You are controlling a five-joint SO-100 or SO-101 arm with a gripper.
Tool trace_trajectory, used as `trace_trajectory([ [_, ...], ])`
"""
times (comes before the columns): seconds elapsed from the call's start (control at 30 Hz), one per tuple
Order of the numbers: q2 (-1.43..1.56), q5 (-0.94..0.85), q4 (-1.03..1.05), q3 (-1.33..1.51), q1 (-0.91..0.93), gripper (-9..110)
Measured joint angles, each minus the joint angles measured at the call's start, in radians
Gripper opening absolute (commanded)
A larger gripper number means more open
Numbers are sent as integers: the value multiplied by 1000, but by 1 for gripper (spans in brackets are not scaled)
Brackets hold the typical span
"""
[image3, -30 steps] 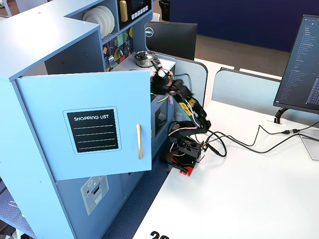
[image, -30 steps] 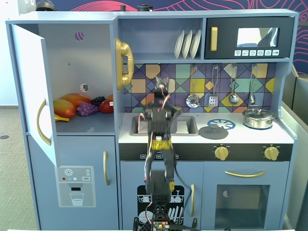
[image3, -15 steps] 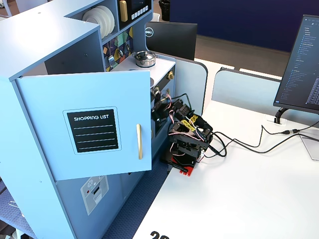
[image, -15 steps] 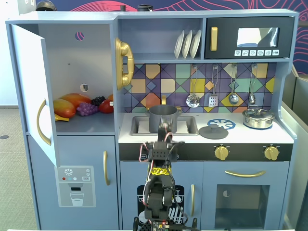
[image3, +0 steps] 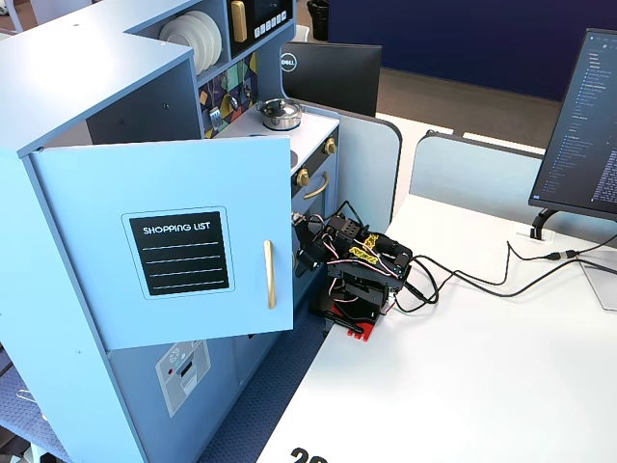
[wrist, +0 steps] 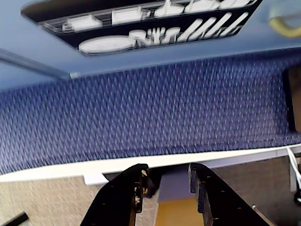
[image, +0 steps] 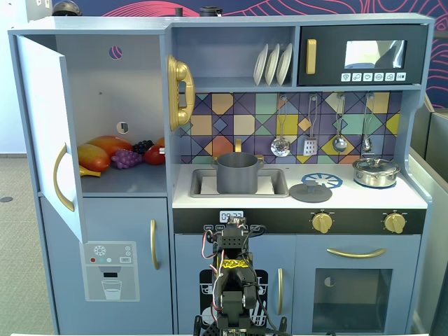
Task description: Pick up the green pineapple from the left cabinet and place it in the gray recipient
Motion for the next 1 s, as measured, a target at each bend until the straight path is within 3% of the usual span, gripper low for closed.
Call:
trace_trajectory([
  [0.17, 2, -64, 25, 15, -17, 7],
  [1.0, 11, -37, 25, 18, 15, 8],
])
